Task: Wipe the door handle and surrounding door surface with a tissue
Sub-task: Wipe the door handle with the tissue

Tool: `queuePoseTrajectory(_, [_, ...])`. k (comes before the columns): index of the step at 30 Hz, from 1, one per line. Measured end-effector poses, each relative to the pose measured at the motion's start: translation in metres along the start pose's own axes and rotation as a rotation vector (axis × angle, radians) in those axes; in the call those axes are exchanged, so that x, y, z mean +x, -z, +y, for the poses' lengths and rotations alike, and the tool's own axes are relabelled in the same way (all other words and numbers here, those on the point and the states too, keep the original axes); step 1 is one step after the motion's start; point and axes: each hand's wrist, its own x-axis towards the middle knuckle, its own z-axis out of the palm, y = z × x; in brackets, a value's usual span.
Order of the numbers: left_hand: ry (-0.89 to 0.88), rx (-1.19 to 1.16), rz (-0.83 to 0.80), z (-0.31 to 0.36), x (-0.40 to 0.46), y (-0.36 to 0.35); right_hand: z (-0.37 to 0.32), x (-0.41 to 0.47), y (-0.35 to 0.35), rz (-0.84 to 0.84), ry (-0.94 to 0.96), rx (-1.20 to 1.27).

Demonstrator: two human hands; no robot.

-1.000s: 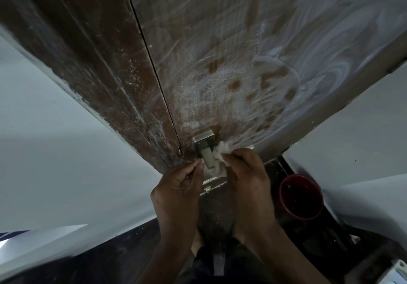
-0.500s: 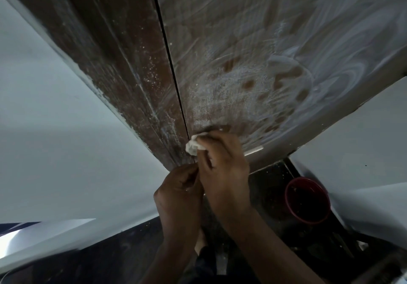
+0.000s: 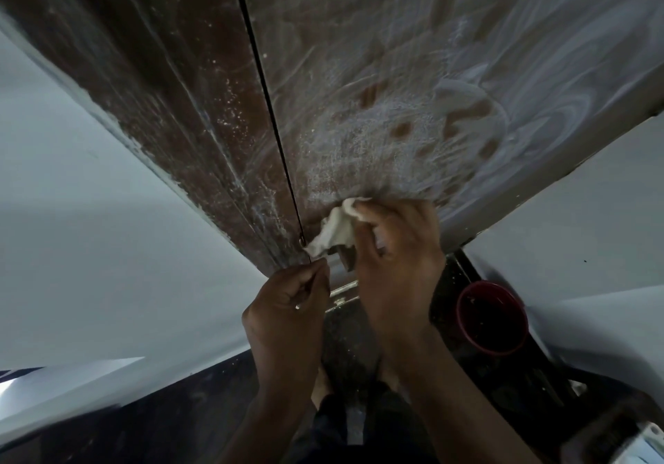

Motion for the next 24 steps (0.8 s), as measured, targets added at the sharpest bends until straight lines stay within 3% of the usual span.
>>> queuePoseTrajectory(2, [0.012,-0.010,0.002,-0.002,0.000,-0.002,0.009,0.007,0.005,-0.004,-0.111,-0.117])
queuePoseTrajectory(6, [0.012,-0.008,-0.016,-0.003,-0.003,-0.005,0.015,0.004,0.004,-0.171,-0.254,-0.209])
queuePoseTrajectory(11, [-0.005,-0.005,-0.011,-0.001,-0.003,-0.006,0.008,0.005,0.005,-0.098,-0.201,-0.184])
queuePoseTrajectory(17, [-0.005,0.016,-0.017,-0.005,-0.004,-0.007,0.019,0.012,0.021,-0.158,-0.193,-0.175])
queuePoseTrajectory(22, [-0.013,0.023,-0.013,0.001,-0.005,-0.008,0.046,0.011,0.069,0.127,-0.621,0.314])
queuePoseTrajectory(24, [-0.011,0.046,-0.015,0.001,-0.005,-0.007,0.076,-0.008,0.069,0.090,-0.860,0.449])
